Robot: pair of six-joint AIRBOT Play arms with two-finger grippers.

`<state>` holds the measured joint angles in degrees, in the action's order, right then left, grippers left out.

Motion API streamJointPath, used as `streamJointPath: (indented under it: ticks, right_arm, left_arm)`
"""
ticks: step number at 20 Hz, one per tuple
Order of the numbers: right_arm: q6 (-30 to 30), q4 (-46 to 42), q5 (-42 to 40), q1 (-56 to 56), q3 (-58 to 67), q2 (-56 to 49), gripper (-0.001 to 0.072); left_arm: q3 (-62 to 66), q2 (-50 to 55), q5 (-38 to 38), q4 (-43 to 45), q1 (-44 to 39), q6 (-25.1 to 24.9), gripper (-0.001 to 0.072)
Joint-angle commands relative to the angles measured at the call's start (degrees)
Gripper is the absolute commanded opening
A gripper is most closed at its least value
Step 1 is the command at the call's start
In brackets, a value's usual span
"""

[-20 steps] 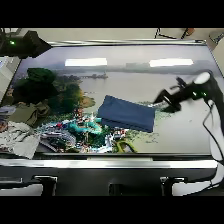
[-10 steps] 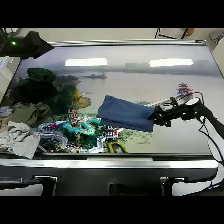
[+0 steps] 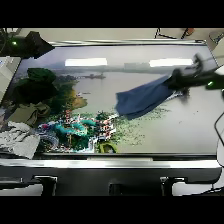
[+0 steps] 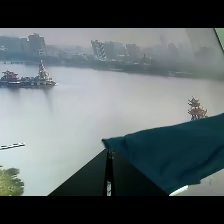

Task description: Fold the clothes and pants, and hang the long-sleeved shirts on hangers.

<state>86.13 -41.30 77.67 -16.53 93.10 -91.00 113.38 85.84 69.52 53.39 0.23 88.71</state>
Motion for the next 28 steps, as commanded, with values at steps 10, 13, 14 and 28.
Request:
streamJointPath:
  ticks: [10, 13, 14, 28]
  right_arm:
    - [8.0, -7.9, 7.4, -35.9, 15.2, -4.8, 0.0044]
    - [8.0, -15.6, 14.6, -43.2, 14.3, -7.6, 0.0043]
    - [8.2, -19.3, 15.3, -45.0, 13.2, -7.6, 0.0043]
    - [12.3, -42.5, 0.5, -49.7, -27.3, 8.5, 0.0044]
  left_arm:
    - [0.0, 0.0, 0.2, 0.0, -0.4, 0.5, 0.0021]
    - [0.0, 0.0, 0.1, 0.0, -0.9, 0.5, 0.0021]
    - [0.0, 0.0, 0.1, 0.0, -1.0, 0.5, 0.0021]
    - [0.0, 0.3, 0.1, 0.0, -3.2, 1.9, 0.0021]
